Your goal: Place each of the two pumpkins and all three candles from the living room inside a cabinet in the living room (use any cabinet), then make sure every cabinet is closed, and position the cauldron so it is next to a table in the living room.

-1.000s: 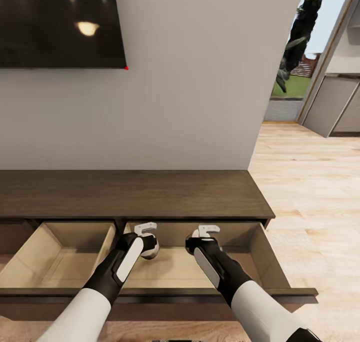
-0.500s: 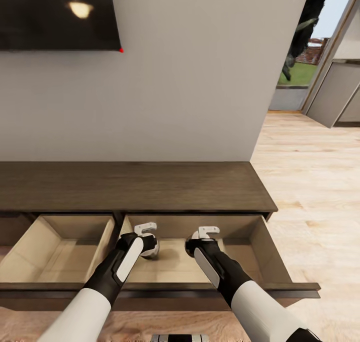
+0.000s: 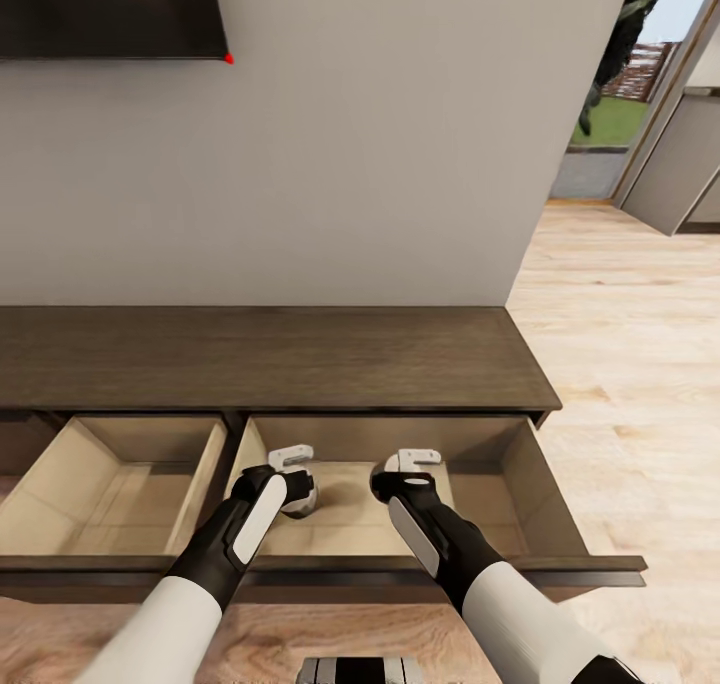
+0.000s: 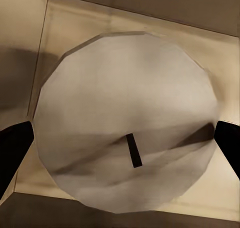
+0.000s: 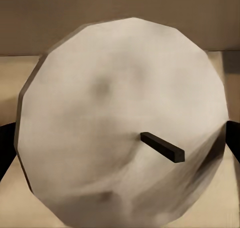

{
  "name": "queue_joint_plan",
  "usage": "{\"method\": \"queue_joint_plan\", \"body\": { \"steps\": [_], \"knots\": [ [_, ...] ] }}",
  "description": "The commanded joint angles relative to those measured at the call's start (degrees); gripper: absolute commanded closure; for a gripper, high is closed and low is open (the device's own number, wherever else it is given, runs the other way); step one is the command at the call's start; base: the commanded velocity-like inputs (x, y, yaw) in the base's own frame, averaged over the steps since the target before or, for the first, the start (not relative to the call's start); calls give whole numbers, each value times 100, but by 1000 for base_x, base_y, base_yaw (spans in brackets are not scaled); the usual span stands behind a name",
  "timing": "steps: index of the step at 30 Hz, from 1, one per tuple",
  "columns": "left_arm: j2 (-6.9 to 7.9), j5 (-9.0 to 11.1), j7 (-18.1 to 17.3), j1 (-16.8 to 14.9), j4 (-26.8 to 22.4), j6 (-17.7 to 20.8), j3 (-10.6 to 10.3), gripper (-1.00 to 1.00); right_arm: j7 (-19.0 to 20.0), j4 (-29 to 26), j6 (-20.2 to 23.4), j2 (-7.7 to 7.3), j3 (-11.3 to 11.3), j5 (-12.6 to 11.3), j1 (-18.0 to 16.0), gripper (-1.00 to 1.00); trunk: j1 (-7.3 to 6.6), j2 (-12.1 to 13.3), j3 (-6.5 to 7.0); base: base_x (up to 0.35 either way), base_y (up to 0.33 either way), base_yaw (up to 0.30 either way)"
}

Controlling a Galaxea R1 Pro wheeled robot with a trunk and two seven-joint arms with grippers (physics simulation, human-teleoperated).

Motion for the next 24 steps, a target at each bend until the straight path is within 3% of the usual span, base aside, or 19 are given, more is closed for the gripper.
{"method": "queue_joint_plan", "body": {
  "steps": [1,19,24],
  "knots": [
    [2,57,56,-3,-7,3,-12,100,-42,-7,11,0,15,-25,-5,100,1,-4,-27,0,0,0],
    [2,15,84,-3,-7,-35,-11,100,-19,-15,3,0,100,-25,-5,100,47,-28,-426,0,0,0],
    [2,-3,91,-3,-35,-70,-11,100,142,-15,9,0,108,-25,-5,100,60,-35,-537,0,0,0]
  ]
}}
